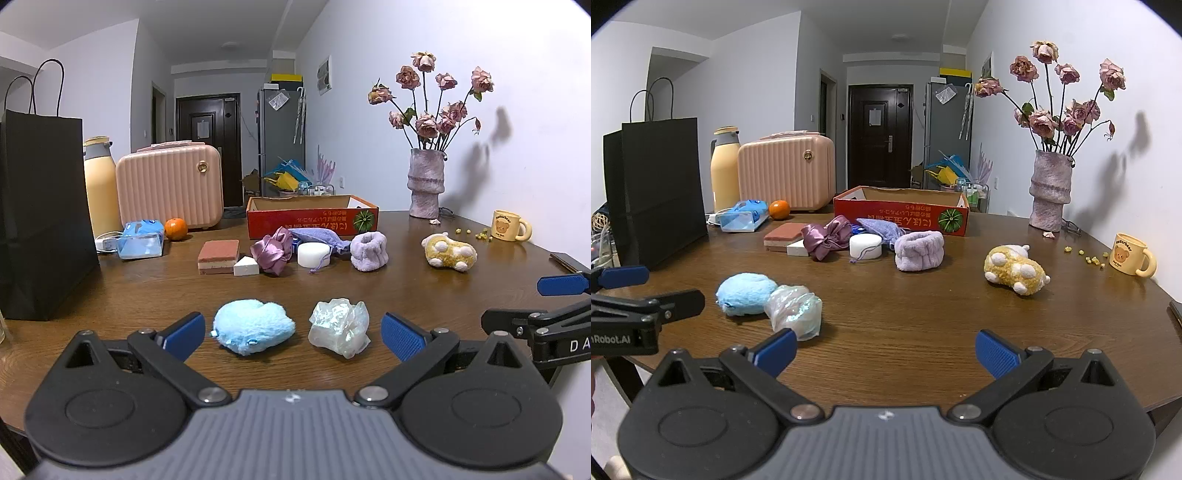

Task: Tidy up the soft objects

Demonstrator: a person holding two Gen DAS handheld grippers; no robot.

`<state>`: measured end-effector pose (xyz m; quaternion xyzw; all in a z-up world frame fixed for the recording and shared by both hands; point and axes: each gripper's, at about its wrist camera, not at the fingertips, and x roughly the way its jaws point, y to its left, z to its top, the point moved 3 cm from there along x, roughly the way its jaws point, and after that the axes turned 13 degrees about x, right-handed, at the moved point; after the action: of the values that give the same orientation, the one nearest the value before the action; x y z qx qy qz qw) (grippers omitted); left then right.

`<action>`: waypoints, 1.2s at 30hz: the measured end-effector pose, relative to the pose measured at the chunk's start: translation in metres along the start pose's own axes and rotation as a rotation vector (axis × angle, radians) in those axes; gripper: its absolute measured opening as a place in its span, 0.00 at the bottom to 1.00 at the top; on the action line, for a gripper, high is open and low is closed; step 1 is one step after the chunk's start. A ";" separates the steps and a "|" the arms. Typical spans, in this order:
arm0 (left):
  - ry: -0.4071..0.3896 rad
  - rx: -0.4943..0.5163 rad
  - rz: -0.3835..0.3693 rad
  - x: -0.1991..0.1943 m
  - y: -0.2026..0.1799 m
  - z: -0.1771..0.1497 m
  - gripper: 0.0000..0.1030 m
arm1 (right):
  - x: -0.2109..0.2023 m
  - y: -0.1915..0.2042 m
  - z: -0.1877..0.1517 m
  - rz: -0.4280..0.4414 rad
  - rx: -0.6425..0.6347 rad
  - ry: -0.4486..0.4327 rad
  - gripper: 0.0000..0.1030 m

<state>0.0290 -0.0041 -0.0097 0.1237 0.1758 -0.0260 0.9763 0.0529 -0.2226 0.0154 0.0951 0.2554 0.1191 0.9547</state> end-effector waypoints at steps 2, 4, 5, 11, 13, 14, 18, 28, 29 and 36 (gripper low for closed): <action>-0.003 0.003 0.000 -0.005 -0.001 0.001 1.00 | -0.001 0.001 0.000 0.000 -0.001 -0.002 1.00; -0.003 0.004 0.000 -0.005 -0.001 0.001 1.00 | -0.002 0.001 0.000 -0.002 -0.002 -0.004 1.00; -0.003 0.004 0.000 -0.005 -0.001 0.001 1.00 | -0.002 0.001 0.000 -0.003 -0.003 -0.006 1.00; 0.000 0.002 0.000 -0.005 -0.001 0.000 1.00 | -0.003 0.002 0.000 -0.007 -0.009 -0.010 1.00; 0.001 0.001 -0.001 -0.005 -0.001 0.000 1.00 | -0.003 0.002 0.000 -0.006 -0.011 -0.011 1.00; 0.001 0.001 -0.001 -0.004 -0.001 0.000 1.00 | -0.004 0.002 0.000 -0.006 -0.012 -0.012 1.00; 0.001 0.001 -0.001 -0.004 -0.001 0.000 1.00 | -0.004 0.003 0.000 -0.005 -0.013 -0.014 1.00; 0.007 0.003 -0.002 -0.001 -0.002 -0.003 1.00 | -0.004 0.004 0.000 -0.004 -0.013 -0.015 1.00; 0.008 0.003 -0.002 -0.002 -0.001 -0.002 1.00 | -0.004 0.004 0.000 -0.004 -0.013 -0.014 1.00; 0.009 0.004 -0.002 0.000 -0.001 -0.004 1.00 | -0.004 0.004 -0.001 -0.003 -0.013 -0.014 1.00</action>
<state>0.0280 -0.0039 -0.0133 0.1254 0.1802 -0.0269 0.9752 0.0482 -0.2198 0.0178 0.0894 0.2481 0.1183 0.9573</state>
